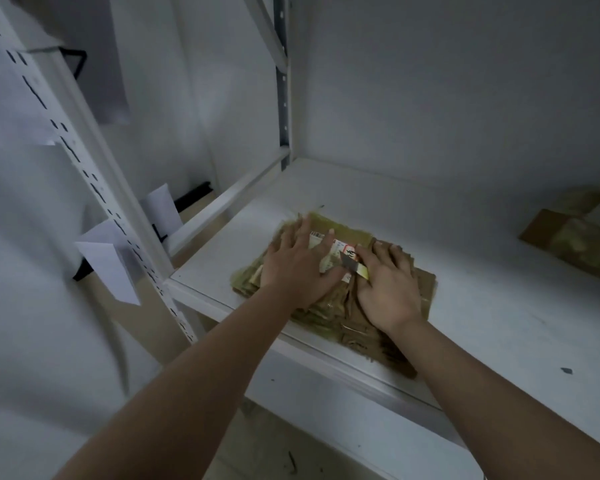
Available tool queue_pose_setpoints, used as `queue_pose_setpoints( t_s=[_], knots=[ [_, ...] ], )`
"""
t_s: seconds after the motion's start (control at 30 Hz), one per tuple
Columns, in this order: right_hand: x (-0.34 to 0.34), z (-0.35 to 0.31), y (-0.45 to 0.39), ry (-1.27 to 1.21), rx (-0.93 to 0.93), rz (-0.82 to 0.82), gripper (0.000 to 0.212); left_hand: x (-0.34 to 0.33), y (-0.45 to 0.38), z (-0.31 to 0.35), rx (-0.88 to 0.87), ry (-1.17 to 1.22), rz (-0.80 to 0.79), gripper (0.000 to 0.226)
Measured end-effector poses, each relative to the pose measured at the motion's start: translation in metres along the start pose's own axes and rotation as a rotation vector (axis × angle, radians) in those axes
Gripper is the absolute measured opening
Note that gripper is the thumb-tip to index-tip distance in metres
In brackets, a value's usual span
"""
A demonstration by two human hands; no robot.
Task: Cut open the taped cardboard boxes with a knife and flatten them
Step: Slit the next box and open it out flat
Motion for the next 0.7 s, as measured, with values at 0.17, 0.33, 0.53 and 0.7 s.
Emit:
queue_pose_setpoints(
  t_s=[0.17,0.33,0.53,0.7],
  knots=[
    [-0.002,0.001,-0.007,0.044,0.011,-0.002,0.054,-0.003,-0.008,-0.004,0.003,0.073,-0.082,0.073],
    [-0.005,0.007,0.001,-0.085,0.012,0.131,0.054,-0.007,-0.001,-0.001,0.059,0.044,0.031,0.074],
    [0.006,0.014,0.018,-0.52,-0.052,0.262,0.045,-0.007,0.001,0.0,0.095,0.022,-0.025,0.073],
    [0.025,0.029,0.032,-0.654,-0.131,0.232,0.037,0.007,0.005,0.016,0.079,-0.033,-0.036,0.058]
  ],
)
Point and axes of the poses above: each hand's wrist, its own y-axis away from the middle knuckle, its own x-axis out of the back of the hand, z = x × y, the point moved 7 cm from there along -y, towards the middle knuckle, and after that the axes turned 1 degree about -x, right-handed, at the moved point
